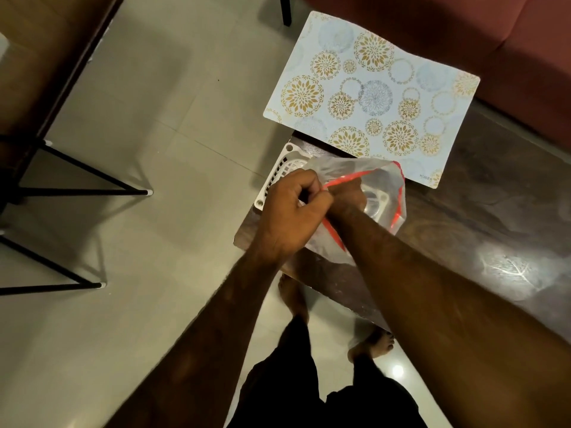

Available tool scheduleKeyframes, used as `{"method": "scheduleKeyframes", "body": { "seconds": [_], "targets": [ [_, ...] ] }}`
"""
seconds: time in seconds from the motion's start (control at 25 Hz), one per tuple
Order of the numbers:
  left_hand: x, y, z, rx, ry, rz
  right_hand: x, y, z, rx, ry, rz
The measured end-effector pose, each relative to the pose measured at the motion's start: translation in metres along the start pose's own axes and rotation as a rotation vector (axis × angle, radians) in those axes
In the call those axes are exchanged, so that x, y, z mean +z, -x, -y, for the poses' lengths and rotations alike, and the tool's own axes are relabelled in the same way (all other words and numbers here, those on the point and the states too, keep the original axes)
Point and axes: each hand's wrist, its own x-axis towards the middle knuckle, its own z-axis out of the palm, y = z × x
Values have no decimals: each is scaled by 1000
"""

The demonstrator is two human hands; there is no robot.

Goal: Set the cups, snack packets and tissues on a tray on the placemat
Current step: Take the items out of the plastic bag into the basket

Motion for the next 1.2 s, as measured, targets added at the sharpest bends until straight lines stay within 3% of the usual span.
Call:
{"method": "scheduleKeyframes", "body": {
  "seconds": [0.12,0.28,0.44,0.52,0.68,0.76,0.84,0.96,1.08,1.2],
  "targets": [
    [-6,0,7,-28,-65,-82,-6,9,5,-105,-131,-65],
    [-15,-1,9,-107,-155,-170,-35,50,3,-240,-15,-90],
    [-25,-2,4,-158,-146,-186,-59,107,-29,-291,-107,-300],
    [-30,-2,1,-181,-127,-227,-81,126,-47,-242,-429,-385],
    [-46,-6,-2,-317,235,-401,-121,125,-81,-177,-1445,-273],
    [-60,-8,-2,-388,502,-519,-132,111,-95,-179,-1562,-285],
    [-75,-9,0,-389,631,-571,-129,84,-106,-90,-1510,-344],
    [-88,-5,0,-371,607,-582,-101,31,-113,65,-1095,-353],
    [-94,-2,0,-381,600,-591,-68,3,-89,-60,-534,-256],
    [-96,-1,3,-398,635,-602,-43,-12,-54,-175,-174,-225]
  ]
}}
